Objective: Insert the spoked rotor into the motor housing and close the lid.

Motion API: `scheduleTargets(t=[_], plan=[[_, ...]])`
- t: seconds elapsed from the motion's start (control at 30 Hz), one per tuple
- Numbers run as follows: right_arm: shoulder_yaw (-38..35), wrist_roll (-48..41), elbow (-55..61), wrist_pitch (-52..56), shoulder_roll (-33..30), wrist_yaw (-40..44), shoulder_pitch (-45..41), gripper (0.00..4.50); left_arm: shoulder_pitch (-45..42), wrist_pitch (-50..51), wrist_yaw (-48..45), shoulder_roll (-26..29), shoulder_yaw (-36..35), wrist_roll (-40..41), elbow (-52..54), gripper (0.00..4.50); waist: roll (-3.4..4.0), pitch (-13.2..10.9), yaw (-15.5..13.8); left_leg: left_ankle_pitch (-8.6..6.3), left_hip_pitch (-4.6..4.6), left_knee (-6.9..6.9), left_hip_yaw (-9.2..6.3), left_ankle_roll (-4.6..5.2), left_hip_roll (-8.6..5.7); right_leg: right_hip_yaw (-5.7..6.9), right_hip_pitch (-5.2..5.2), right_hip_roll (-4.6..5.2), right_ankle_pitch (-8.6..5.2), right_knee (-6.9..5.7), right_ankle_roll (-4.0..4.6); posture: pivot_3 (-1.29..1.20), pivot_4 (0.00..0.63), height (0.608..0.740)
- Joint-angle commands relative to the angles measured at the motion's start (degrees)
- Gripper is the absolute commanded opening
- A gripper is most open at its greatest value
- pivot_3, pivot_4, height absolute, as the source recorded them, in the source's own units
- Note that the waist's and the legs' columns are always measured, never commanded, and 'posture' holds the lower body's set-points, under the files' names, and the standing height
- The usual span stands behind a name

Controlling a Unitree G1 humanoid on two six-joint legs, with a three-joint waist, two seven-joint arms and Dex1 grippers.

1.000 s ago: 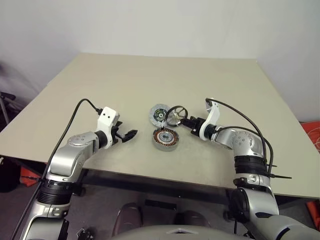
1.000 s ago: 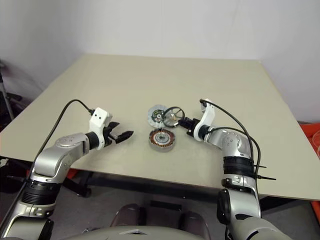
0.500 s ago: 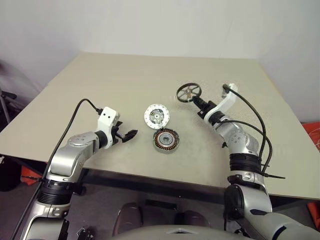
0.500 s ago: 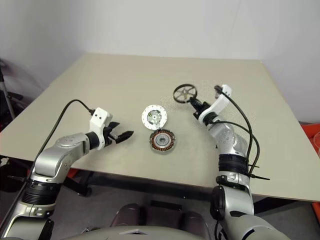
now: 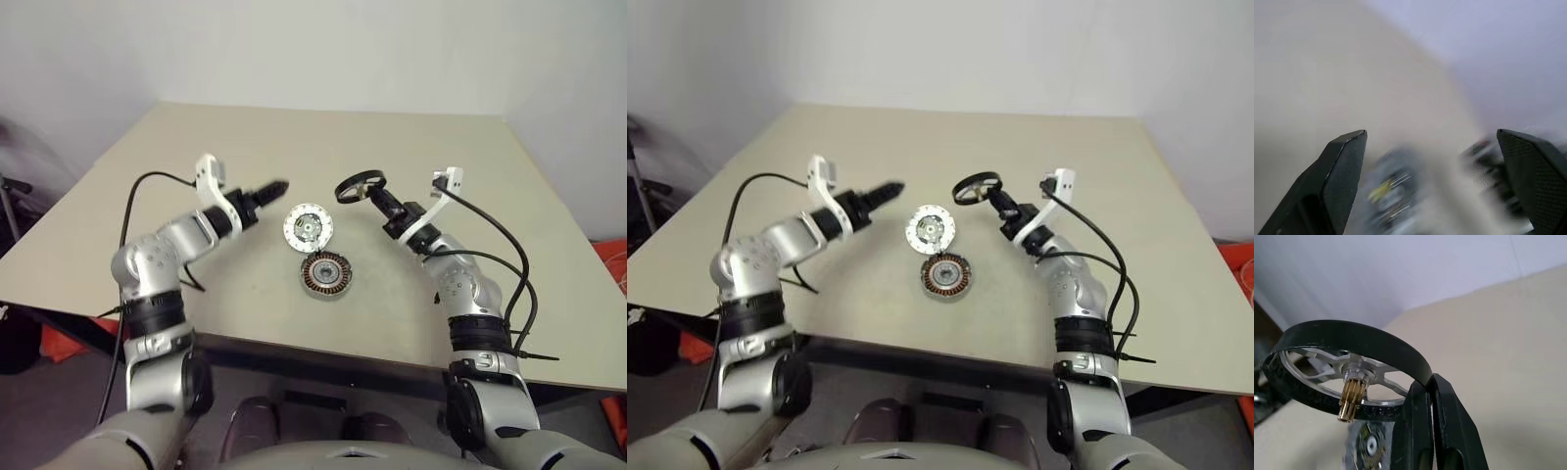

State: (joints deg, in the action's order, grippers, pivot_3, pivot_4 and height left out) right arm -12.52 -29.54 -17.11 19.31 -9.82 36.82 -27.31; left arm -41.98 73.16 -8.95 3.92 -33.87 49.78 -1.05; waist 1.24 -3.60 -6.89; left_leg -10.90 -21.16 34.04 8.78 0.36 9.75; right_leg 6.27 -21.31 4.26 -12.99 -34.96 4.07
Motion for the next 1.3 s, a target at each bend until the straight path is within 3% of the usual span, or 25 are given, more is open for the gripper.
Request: scheduleTargets(t=[0.03, 0.23, 0.43, 0.77, 1.03, 1.07, 1.13, 1.2, 1.27, 1.3], plan=[[0.7, 0.8, 1.1, -2.6, -0.4, 0.9, -0.7, 0.04, -0.8, 7.1, 5.9, -1.6, -4.5, 7.1, 0.5, 4.50, 0.02, 0.0, 0.0, -0.03, -0.03, 0.01, 0.00, 0.05, -0.01, 0.00, -0.01, 0.00, 0.00, 0.06, 0.00, 0.00, 0.000, 0.740], [1.4, 1.5, 0.7, -3.0, -0.4, 0.7, -0.5, 0.04, 0.1, 13.6, 10.6, -4.0, -5.0, 9.9, 0.9, 4.50, 0.00, 0.0, -0.3, 0.00, -0.64, 0.16, -0.03, 0.41, 0.01, 0.06, -0.52, 0.00, 0.01, 0.11, -0.02, 0.00, 0.000, 0.740], [1.7, 2.3, 0.6, -3.3, -0.5, 0.8, -0.4, 0.04, -2.9, 16.0, 17.0, -9.8, -10.0, 18.4, -1.0, 4.50, -0.03, 0.0, -0.4, -0.12, -0.69, 0.25, -0.03, 0.53, -0.01, 0.06, -0.50, 0.04, 0.07, 0.15, -0.12, 0.00, 0.000, 0.740], [2.1, 2.7, 1.6, -3.3, -0.2, 0.1, 0.3, 0.04, -3.8, 1.4, 29.9, -16.3, -9.5, 34.8, -13.7, 4.50, -0.05, 0.0, -0.6, -0.14, -0.72, 0.24, -0.06, 0.53, -0.02, 0.07, -0.49, 0.03, 0.09, 0.23, -0.20, 0.00, 0.000, 0.740], [1.7, 1.9, 2.9, -2.1, -0.5, -0.9, 0.8, 0.04, -0.9, -3.0, 36.2, -13.2, -1.3, 45.9, -15.1, 4.50, -0.08, 0.0, -0.9, -0.18, -0.77, 0.24, -0.07, 0.34, -0.03, 0.07, -0.50, 0.03, 0.11, 0.27, -0.25, 0.00, 0.000, 0.740], [1.8, 2.0, 2.9, -2.2, -0.4, -0.9, 0.8, 0.04, -0.5, -2.5, 36.1, -12.1, 0.3, 45.6, -15.0, 4.50, -0.08, -0.1, -0.9, -0.17, -0.77, 0.24, -0.07, 0.33, -0.03, 0.07, -0.50, 0.03, 0.11, 0.26, -0.26, 0.00, 0.000, 0.740], [1.9, 2.1, 2.9, -2.2, -0.3, -1.0, 0.7, 0.04, 1.0, 0.7, 31.7, -6.4, 7.5, 37.6, -11.5, 4.50, -0.08, -0.1, -0.9, -0.17, -0.77, 0.24, -0.07, 0.31, -0.03, 0.06, -0.50, 0.03, 0.10, 0.26, -0.29, 0.00, 0.000, 0.740], [1.9, 2.2, 2.7, -2.3, -0.3, -1.1, 0.6, 0.04, 3.5, -1.5, 22.4, 7.0, 25.8, 18.9, -1.9, 4.50, -0.11, -0.1, -0.6, -0.14, -0.72, 0.19, -0.07, 0.26, 0.00, 0.04, -0.55, 0.02, -0.10, 0.23, -0.67, 0.00, 0.000, 0.740], [2.0, 2.3, 2.6, -2.3, -0.3, -1.1, 0.7, 0.04, 4.8, -8.4, 11.9, 18.0, 40.1, 5.4, 5.3, 4.50, -0.08, -0.1, -0.3, -0.01, -0.74, 0.04, -0.12, 0.05, 0.03, -0.02, -0.78, -0.05, 0.00, 0.12, -0.89, 0.00, 0.000, 0.740], [2.0, 2.3, 2.4, -2.4, -0.3, -1.0, 0.7, 0.04, 5.1, -12.1, 6.7, 21.6, 43.9, 1.2, 7.1, 4.50, -0.05, -0.1, -0.3, 0.02, -0.76, 0.00, -0.14, -0.01, 0.05, -0.02, -0.82, -0.09, 0.01, 0.10, -0.92, 0.00, 0.000, 0.740]])
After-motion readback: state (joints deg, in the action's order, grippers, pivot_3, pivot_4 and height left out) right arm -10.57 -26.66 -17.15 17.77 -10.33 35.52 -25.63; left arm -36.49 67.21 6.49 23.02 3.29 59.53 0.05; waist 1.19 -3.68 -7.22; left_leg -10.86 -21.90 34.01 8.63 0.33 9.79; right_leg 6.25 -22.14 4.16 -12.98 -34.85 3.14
